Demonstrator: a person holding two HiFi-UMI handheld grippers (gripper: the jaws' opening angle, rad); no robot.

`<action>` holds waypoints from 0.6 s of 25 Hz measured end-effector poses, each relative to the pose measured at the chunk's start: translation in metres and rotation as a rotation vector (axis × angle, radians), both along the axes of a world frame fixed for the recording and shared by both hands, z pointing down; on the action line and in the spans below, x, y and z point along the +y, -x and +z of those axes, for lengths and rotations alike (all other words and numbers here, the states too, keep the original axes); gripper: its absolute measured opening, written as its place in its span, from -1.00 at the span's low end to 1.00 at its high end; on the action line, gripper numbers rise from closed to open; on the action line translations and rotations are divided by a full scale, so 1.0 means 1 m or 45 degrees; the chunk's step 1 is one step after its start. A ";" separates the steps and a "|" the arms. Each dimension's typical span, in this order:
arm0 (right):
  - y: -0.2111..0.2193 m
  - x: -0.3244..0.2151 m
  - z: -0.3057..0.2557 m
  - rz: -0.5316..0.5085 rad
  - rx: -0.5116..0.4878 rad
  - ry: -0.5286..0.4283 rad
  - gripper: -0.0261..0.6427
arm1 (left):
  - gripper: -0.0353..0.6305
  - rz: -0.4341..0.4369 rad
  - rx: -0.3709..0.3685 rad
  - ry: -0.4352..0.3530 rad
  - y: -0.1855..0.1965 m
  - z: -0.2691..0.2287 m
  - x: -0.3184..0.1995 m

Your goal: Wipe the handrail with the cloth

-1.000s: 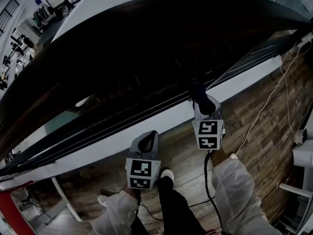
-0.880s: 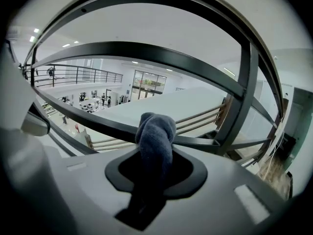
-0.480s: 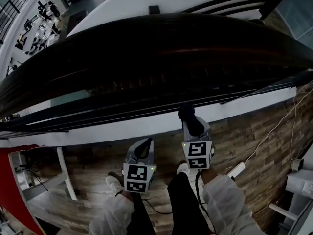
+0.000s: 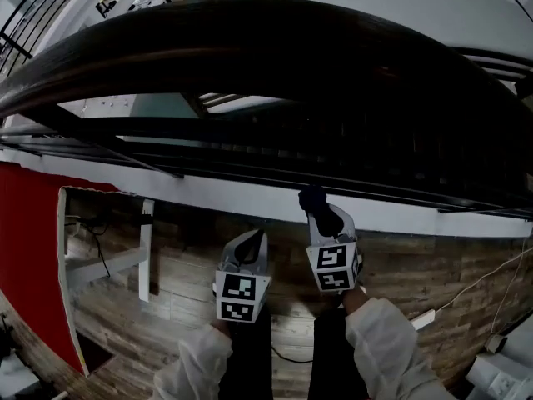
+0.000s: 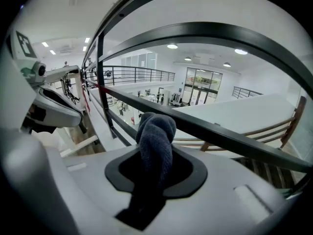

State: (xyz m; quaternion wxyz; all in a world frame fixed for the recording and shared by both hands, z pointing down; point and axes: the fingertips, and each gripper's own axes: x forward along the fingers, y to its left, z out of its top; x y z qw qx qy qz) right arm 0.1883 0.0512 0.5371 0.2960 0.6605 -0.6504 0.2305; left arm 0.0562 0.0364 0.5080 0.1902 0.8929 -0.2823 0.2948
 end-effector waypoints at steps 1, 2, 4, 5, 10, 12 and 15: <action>0.021 -0.013 0.006 -0.021 -0.007 0.006 -0.64 | -0.88 -0.018 -0.001 -0.004 0.019 0.003 -0.013; 0.043 -0.025 0.012 -0.044 -0.013 0.012 -0.64 | -0.89 -0.039 -0.004 -0.008 0.039 0.006 -0.026; 0.085 -0.048 0.020 -0.106 -0.020 0.020 -0.64 | -0.89 -0.100 -0.009 -0.016 0.079 0.010 -0.049; 0.104 -0.058 0.023 -0.141 -0.022 0.023 -0.64 | -0.88 -0.137 -0.011 -0.020 0.099 0.012 -0.059; 0.181 -0.107 0.039 -0.255 -0.032 0.032 -0.64 | -0.89 -0.279 -0.015 -0.037 0.186 0.024 -0.105; 0.206 -0.124 0.040 -0.291 -0.027 0.023 -0.64 | -0.89 -0.321 -0.013 -0.044 0.215 0.026 -0.122; 0.239 -0.152 0.049 -0.342 -0.020 0.023 -0.64 | -0.88 -0.382 -0.010 -0.046 0.251 0.034 -0.145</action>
